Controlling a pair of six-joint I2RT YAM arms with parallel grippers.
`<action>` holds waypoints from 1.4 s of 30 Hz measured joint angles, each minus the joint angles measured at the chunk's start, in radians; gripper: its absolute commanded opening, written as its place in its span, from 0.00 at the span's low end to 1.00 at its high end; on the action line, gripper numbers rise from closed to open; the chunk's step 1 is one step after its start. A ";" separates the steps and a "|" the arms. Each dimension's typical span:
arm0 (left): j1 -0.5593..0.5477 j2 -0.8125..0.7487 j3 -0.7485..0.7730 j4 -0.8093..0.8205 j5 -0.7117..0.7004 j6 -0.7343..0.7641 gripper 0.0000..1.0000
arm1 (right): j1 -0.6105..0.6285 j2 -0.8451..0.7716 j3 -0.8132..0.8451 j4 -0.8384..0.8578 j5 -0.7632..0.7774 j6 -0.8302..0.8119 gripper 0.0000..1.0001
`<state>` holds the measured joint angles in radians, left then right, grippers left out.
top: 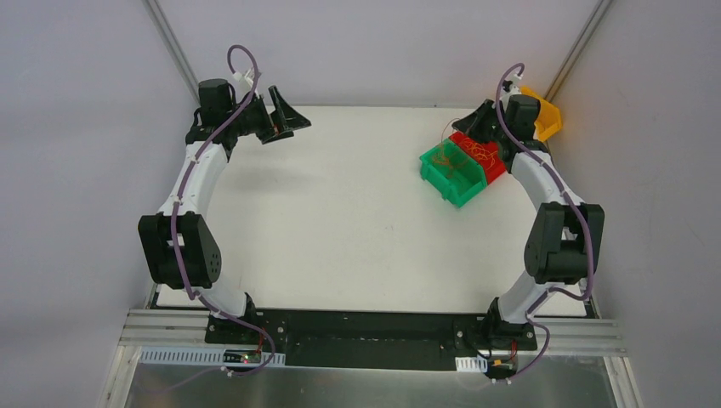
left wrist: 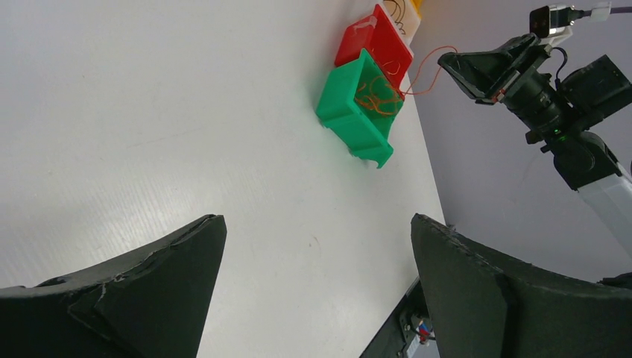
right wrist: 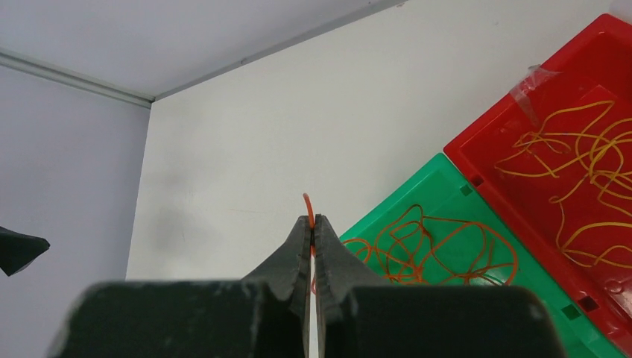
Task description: Untangle the cables
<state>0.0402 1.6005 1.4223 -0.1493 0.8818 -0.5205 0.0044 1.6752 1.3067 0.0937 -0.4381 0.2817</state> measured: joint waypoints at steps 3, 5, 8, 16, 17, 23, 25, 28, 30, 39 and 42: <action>0.000 0.000 0.000 -0.013 0.000 0.011 0.99 | 0.000 0.020 0.013 -0.006 -0.007 0.010 0.00; 0.000 0.000 0.000 -0.020 -0.001 0.015 0.99 | 0.000 0.020 0.024 -0.004 -0.016 0.014 0.00; 0.000 0.000 0.000 -0.023 -0.002 0.017 0.99 | 0.000 0.019 0.035 0.006 -0.027 0.010 0.00; 0.000 0.000 0.000 -0.030 -0.005 0.040 0.99 | 0.000 0.021 0.032 -0.089 -0.001 -0.231 0.00; 0.000 0.000 0.000 -0.035 -0.006 0.047 0.99 | 0.000 0.023 0.028 -0.110 0.011 -0.281 0.00; 0.000 0.000 0.000 -0.098 -0.029 0.109 0.99 | 0.000 0.048 -0.031 -0.199 0.071 -0.500 0.00; 0.000 0.000 0.000 -0.124 -0.032 0.135 0.99 | 0.000 0.056 -0.055 -0.225 0.089 -0.547 0.00; 0.000 0.000 0.000 -0.150 -0.039 0.167 0.99 | 0.001 0.059 -0.073 -0.267 0.104 -0.598 0.19; 0.000 0.000 0.000 -0.160 -0.047 0.179 0.99 | 0.001 0.059 -0.073 -0.286 0.109 -0.619 0.31; 0.001 0.017 0.025 -0.281 -0.085 0.228 0.99 | -0.006 0.026 -0.020 -0.436 0.100 -0.665 0.67; 0.007 0.060 0.082 -0.353 -0.104 0.234 0.99 | -0.034 -0.026 0.011 -0.476 0.081 -0.667 0.82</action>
<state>0.0471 1.6604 1.5047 -0.5026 0.7776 -0.2863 -0.0299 1.6497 1.3174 -0.3820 -0.3569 -0.3851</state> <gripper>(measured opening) 0.990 0.693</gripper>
